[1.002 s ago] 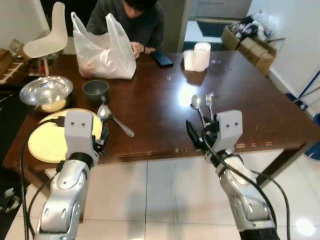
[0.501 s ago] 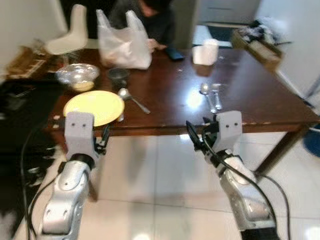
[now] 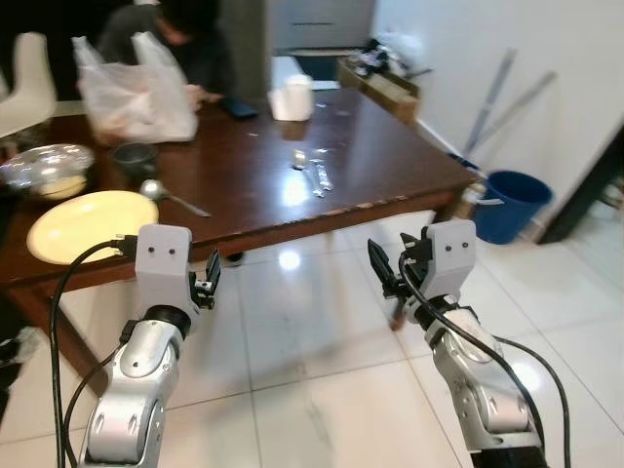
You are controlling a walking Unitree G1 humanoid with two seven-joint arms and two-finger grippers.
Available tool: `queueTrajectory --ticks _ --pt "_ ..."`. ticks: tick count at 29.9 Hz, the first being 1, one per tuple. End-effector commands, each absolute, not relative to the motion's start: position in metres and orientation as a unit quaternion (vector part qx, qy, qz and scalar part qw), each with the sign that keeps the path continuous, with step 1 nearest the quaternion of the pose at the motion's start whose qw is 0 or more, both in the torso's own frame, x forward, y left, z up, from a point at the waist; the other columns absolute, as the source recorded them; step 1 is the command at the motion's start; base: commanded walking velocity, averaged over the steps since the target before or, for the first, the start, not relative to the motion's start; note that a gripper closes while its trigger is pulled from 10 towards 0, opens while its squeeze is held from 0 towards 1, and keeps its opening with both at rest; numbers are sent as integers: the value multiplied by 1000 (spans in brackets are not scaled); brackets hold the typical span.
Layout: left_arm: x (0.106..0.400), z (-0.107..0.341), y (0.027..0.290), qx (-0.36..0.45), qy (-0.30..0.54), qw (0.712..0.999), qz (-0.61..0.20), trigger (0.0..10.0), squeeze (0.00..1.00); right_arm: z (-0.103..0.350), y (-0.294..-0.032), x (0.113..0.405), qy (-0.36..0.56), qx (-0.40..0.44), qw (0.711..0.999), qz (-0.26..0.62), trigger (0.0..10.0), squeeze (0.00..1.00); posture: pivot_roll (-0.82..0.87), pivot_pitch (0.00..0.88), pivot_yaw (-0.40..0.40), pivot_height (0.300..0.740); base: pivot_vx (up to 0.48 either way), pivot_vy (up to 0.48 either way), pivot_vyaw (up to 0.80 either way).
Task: Setting the table
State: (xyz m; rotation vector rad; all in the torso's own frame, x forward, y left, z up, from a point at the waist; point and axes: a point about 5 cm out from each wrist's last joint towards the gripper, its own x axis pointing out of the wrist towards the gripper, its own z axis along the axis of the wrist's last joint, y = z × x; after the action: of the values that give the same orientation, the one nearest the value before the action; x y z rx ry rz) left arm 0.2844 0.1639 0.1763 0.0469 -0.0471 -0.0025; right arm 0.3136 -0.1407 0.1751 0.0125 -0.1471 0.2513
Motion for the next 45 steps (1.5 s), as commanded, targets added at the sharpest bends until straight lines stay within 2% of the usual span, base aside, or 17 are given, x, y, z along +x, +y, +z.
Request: queueTrajectory --ticks 1,11,19,21,23,24,26,27,31,34,36,38,45 --pt "284 172 164 18 -10 1000 -4 10000 0 172 -141 313 -63 14 990 124 10000 0 -25 0 29 740 0 0 -788" --pt "282 164 164 10 4 1000 -5 10000 0 170 -141 313 -58 16 990 126 10000 0 -24 0 26 740 0 0 -783" --pt "275 120 172 77 60 995 3 10000 0 138 -145 310 -11 -12 991 133 10000 0 -21 0 25 740 0 0 -771" --pt "273 106 174 82 81 993 4 10000 0 123 -149 308 14 -17 991 130 10000 0 -18 0 23 740 0 0 -763" --pt "260 59 183 107 161 981 5 10000 0 74 -164 293 92 -32 989 115 10000 0 -16 0 27 740 0 0 -753" --pt "260 59 183 107 161 981 5 10000 0 74 -164 293 92 -32 989 115 10000 0 -16 0 27 740 0 0 -756" --pt "234 5 194 139 257 956 -9 10000 0 25 -178 267 181 -45 977 103 10000 0 -12 0 31 740 0 0 -747" --pt "228 -5 195 147 272 951 -14 10000 0 15 -181 261 200 -48 974 100 10000 0 -13 0 31 740 0 0 -750" --pt "220 -16 195 146 290 945 -25 10000 0 3 -185 251 224 -49 969 94 10000 0 -13 0 32 740 0 0 -750" --pt "218 -23 186 90 303 948 -27 10000 0 -18 -186 233 265 -29 961 78 10000 0 -20 0 41 740 0 0 -744" --pt "219 -25 185 84 304 949 -27 10000 0 -22 -185 230 271 -25 959 74 10000 0 -20 0 43 740 0 0 -744" --pt "225 -27 190 111 293 950 12 10000 0 -28 -183 229 272 -22 960 58 10000 0 -25 0 48 740 0 0 -744" --pt "224 -32 196 109 295 949 31 10000 0 -31 -186 230 270 -13 962 33 10000 0 -17 0 50 740 0 0 -744"
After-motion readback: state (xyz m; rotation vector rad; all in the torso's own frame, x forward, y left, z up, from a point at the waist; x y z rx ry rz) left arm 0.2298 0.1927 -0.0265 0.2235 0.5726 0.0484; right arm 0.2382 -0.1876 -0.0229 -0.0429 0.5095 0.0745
